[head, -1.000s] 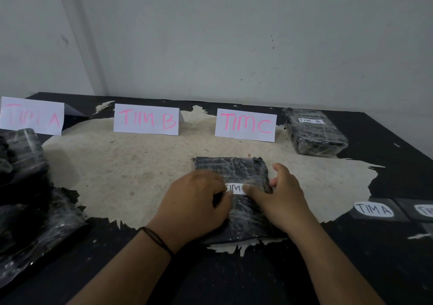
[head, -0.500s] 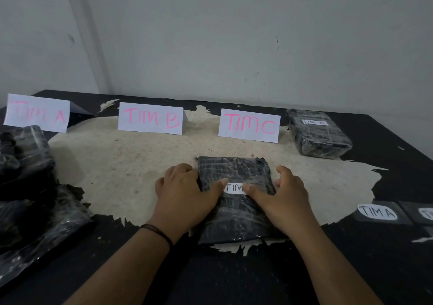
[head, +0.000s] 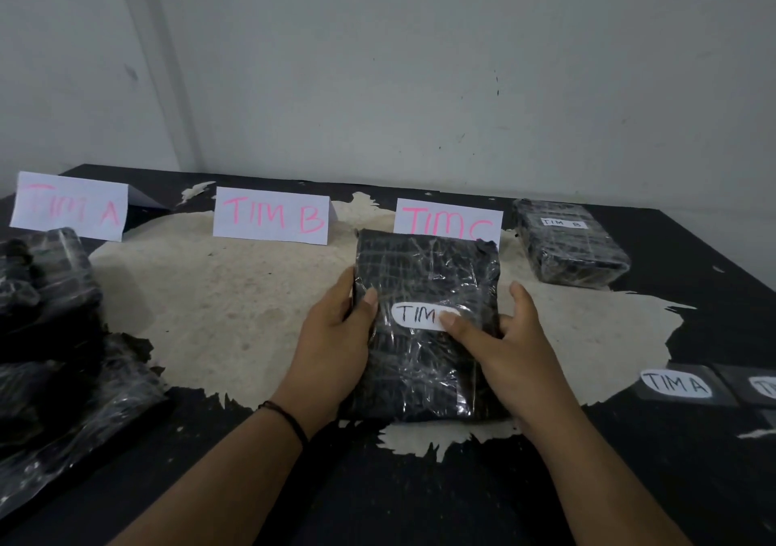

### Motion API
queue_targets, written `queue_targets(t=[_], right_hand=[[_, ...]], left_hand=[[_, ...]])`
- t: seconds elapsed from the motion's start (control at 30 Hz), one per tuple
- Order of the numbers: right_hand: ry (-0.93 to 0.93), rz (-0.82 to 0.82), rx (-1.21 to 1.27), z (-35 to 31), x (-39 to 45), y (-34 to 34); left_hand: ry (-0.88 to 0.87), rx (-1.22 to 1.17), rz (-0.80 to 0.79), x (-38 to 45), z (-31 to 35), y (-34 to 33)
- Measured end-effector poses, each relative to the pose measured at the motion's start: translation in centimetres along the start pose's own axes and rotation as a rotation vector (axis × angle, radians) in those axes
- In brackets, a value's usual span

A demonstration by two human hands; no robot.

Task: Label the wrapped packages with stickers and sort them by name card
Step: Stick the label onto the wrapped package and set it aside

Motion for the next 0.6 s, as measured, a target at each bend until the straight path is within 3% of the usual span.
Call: queue_targets(t=[0.13, 0.37, 0.6], right_hand=[[-0.015, -0.036, 0.133, 0.07, 0.16, -0.19], [-0.037, -0.064, 0.186, 0.52, 0.55, -0.14], [-0.159, -0.128, 0.286, -0.21, -0.39, -0.16]], left_hand=[[0.027, -0.134, -0.013, 0.14, -0.23, 0.17], [0.005, -0.161, -0.119, 0.02, 0.05, -0.03], [0.068, -0.313, -0.168, -0.16, 0.10, -0.14]])
Point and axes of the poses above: each hand's wrist, its own x-axis towards the middle knuckle, its own y-axis out of the back of the hand, z = x × y, the point moved 5 cm from there along x, towards the middle knuckle, and after that the axes turned 13 degrees about x, right-handed, at the moved point
